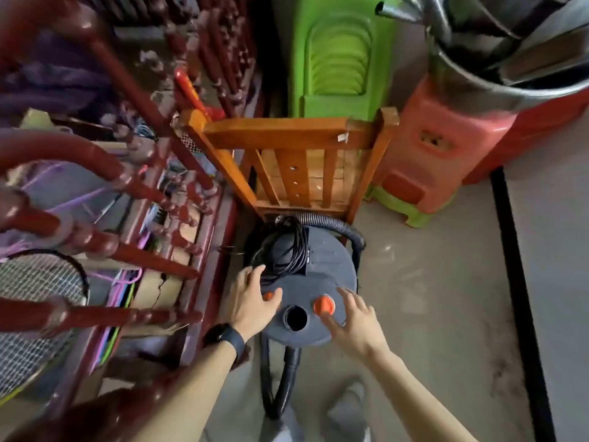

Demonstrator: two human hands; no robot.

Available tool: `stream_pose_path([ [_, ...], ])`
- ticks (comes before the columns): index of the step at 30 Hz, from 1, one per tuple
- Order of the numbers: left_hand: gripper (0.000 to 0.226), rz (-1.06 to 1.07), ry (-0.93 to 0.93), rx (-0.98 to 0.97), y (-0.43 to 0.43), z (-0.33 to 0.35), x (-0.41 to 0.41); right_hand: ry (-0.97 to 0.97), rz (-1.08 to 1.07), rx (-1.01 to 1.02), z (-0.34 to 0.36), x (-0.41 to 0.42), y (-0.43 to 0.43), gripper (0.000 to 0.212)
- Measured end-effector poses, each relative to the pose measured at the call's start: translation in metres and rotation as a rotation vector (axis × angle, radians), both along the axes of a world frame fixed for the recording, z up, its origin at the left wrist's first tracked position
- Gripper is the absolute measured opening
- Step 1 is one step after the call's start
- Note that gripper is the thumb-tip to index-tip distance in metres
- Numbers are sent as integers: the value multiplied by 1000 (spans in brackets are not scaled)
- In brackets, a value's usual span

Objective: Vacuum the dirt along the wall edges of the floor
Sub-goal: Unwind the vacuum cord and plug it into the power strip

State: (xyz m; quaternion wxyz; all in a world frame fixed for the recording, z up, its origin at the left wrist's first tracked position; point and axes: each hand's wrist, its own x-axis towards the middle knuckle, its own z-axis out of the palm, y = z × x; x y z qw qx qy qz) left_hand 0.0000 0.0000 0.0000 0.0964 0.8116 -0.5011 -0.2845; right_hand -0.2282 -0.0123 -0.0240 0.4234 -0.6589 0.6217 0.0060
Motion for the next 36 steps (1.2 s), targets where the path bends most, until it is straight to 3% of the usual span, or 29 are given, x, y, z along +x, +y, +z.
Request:
stream_pose_path([
  [4, 85, -140, 16, 77, -40, -41, 3, 37, 90, 121, -50, 14, -38, 93],
  [8, 88, -199, -3, 263, -54, -78, -1, 27, 85, 118, -84, 18, -43, 82],
  [14, 69, -271, -79, 215, -38, -96, 5, 4, -20, 79, -91, 16, -17, 76],
  [23, 67, -440, -134, 273, 28, -91, 5, -5, -115, 84, -82, 15, 80, 68],
  [32, 65, -455, -82, 351, 100, -89, -11, 26, -166, 106, -80, 1, 157, 75],
  [36, 65, -429, -64, 315, 121, -88, -21, 12, -145, 97, -78, -7, 171, 64],
])
